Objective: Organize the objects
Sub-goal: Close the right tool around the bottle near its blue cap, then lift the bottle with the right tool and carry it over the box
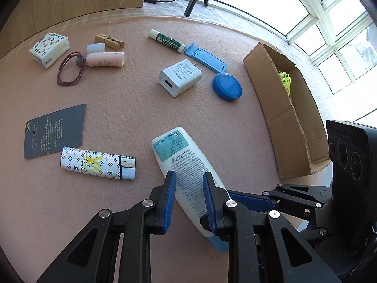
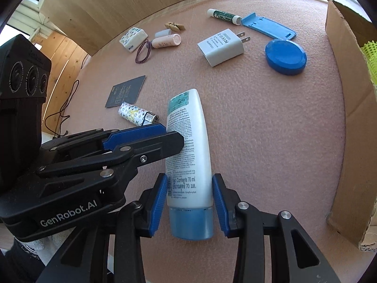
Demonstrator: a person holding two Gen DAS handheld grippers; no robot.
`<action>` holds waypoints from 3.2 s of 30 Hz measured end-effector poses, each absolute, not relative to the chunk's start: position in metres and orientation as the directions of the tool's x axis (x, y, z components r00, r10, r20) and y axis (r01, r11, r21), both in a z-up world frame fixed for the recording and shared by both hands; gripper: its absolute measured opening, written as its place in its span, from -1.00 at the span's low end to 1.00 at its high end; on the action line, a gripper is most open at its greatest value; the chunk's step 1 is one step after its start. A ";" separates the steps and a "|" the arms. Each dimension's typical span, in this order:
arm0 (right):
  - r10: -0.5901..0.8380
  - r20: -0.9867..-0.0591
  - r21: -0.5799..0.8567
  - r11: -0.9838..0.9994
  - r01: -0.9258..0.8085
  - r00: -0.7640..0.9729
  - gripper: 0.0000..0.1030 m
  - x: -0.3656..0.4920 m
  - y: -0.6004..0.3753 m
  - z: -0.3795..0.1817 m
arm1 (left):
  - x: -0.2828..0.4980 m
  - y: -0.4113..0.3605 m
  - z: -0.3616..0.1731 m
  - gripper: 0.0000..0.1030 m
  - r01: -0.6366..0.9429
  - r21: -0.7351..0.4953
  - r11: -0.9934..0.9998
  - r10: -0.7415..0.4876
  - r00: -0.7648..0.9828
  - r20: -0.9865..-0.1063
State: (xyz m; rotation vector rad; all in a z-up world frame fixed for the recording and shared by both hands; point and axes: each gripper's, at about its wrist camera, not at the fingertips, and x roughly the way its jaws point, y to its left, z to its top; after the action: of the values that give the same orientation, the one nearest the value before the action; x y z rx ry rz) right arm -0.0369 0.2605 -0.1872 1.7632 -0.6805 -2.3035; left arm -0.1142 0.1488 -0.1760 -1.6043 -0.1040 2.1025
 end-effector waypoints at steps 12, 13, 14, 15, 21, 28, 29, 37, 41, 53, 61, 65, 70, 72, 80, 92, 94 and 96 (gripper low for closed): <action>-0.384 -0.852 0.462 -0.871 -0.167 -0.355 -0.28 -0.012 0.285 -0.167 | -0.065 0.114 -0.170 -0.15 -0.291 -0.405 -0.867 0.470 -0.208 -0.858; -0.387 -0.852 0.463 -0.871 -0.165 -0.352 -0.28 -0.015 0.285 -0.168 | -0.062 0.117 -0.172 -0.13 -0.290 -0.421 -0.859 0.484 -0.199 -0.852; -0.394 -0.852 0.466 -0.871 -0.157 -0.344 -0.28 -0.018 0.284 -0.169 | -0.059 0.119 -0.174 -0.10 -0.284 -0.438 -0.853 0.498 -0.192 -0.845; -0.401 -0.853 0.468 -0.871 -0.150 -0.336 -0.28 -0.021 0.282 -0.170 | -0.056 0.122 -0.175 -0.10 -0.280 -0.448 -0.849 0.507 -0.191 -0.841; -0.406 -0.865 0.454 -0.884 -0.114 -0.293 -0.28 -0.033 0.266 -0.181 | -0.051 0.138 -0.179 -0.10 -0.275 -0.439 -0.856 0.497 -0.199 -0.845; -0.430 -0.863 0.467 -0.880 -0.092 -0.266 -0.27 -0.039 0.261 -0.185 | -0.048 0.148 -0.179 -0.12 -0.288 -0.438 -0.851 0.501 -0.202 -0.841; -0.438 -0.860 0.474 -0.876 -0.091 -0.263 -0.27 -0.040 0.261 -0.186 | -0.047 0.150 -0.179 -0.12 -0.293 -0.438 -0.850 0.502 -0.200 -0.841; -0.465 -0.853 0.495 -0.865 -0.084 -0.238 -0.25 -0.041 0.265 -0.191 | -0.047 0.152 -0.180 -0.13 -0.296 -0.445 -0.845 0.511 -0.201 -0.836; -0.483 -0.844 0.513 -0.853 -0.092 -0.233 -0.24 -0.040 0.268 -0.194 | -0.046 0.153 -0.181 -0.14 -0.305 -0.449 -0.840 0.517 -0.194 -0.834; -0.502 -0.832 0.536 -0.838 -0.105 -0.238 -0.31 -0.037 0.270 -0.199 | -0.051 0.155 -0.190 -0.11 -0.283 -0.471 -0.835 0.529 -0.178 -0.830; -0.502 -0.812 0.554 -0.824 -0.120 -0.297 -0.35 -0.028 0.285 -0.178 | -0.052 0.169 -0.167 -0.11 -0.329 -0.460 -0.825 0.539 -0.209 -0.816; -0.480 -0.806 0.545 -0.829 -0.122 -0.346 -0.36 -0.022 0.297 -0.155 | -0.056 0.187 -0.148 -0.11 -0.377 -0.442 -0.814 0.546 -0.235 -0.804; -0.443 -0.800 0.534 -0.833 -0.145 -0.405 -0.39 -0.014 0.323 -0.132 | -0.066 0.216 -0.130 -0.11 -0.428 -0.443 -0.788 0.572 -0.241 -0.784; -0.423 -0.800 0.527 -0.835 -0.160 -0.426 -0.40 -0.010 0.336 -0.123 | -0.069 0.231 -0.123 -0.11 -0.452 -0.443 -0.774 0.584 -0.237 -0.777; -0.353 -0.797 0.512 -0.825 -0.238 -0.490 -0.40 0.006 0.391 -0.108 | -0.078 0.296 -0.111 -0.11 -0.540 -0.436 -0.720 0.615 -0.206 -0.761; -0.277 -0.811 0.488 -0.807 -0.334 -0.515 -0.40 0.034 0.450 -0.111 | -0.084 0.366 -0.116 -0.11 -0.599 -0.439 -0.670 0.630 -0.146 -0.763; -0.268 -0.815 0.481 -0.807 -0.342 -0.514 -0.40 0.035 0.454 -0.112 | -0.086 0.373 -0.118 -0.11 -0.603 -0.437 -0.668 0.629 -0.143 -0.764; -0.258 -0.820 0.471 -0.811 -0.346 -0.512 -0.40 0.036 0.457 -0.112 | -0.087 0.377 -0.119 -0.10 -0.609 -0.436 -0.662 0.630 -0.138 -0.764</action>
State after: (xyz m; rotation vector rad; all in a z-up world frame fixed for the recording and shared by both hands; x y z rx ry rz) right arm 0.0358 0.4568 -0.1120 1.5773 -0.9780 -2.6018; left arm -0.0873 0.3769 -0.1188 -1.2893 -0.0254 1.8987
